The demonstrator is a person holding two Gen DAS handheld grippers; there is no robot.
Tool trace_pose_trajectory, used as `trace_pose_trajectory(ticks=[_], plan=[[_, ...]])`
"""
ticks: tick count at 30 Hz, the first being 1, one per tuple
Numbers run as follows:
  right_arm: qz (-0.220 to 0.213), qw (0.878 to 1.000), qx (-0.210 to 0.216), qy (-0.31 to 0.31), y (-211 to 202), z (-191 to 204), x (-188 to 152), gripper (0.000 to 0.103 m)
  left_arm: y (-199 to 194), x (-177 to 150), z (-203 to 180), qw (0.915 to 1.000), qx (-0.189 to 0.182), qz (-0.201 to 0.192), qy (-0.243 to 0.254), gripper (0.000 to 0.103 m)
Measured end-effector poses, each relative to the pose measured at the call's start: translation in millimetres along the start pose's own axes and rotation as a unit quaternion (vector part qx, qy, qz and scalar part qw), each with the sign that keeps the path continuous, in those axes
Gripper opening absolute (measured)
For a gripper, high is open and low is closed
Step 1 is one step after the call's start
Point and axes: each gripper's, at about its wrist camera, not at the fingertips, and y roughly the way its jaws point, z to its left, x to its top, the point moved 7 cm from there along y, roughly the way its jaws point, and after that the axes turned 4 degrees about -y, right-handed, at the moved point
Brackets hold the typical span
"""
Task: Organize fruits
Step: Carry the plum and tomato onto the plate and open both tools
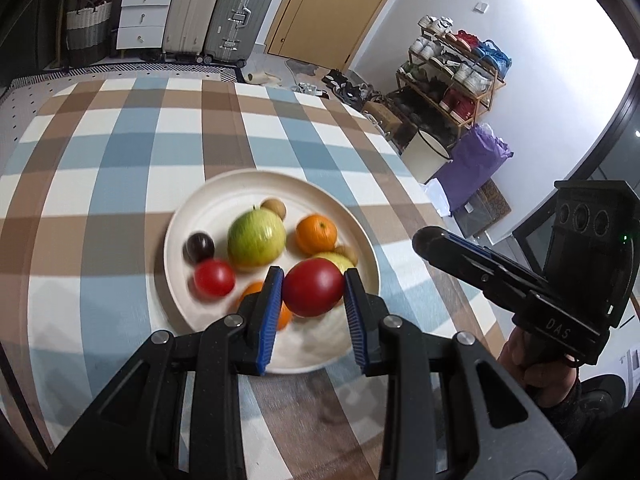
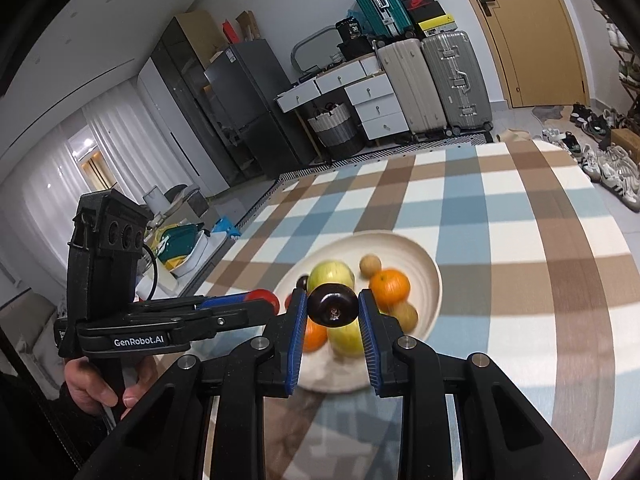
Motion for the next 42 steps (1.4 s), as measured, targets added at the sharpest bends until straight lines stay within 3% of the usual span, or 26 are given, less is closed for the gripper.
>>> trace_pose_trajectory(ticks=[9,22,42], plan=[[0.002,1.000,0.006,-0.003,24.2,-4.3,32.9,0.026,11.8,43.8,7.2,1.0000,0.005,-0.005,0.002,0.027],[0.020,1.000,-0.001,0.007,64.2,-24.8,56.4,0.026,48.3,79.1,20.7,0.9999,0.012,0.005,0.001,0.027],[0.065,0.998,-0.016,0.009,112.6,-45.3,41.2,0.026,97.5,81.3,45.5,0.9991,0.030,0.029,-0.008,0.028]])
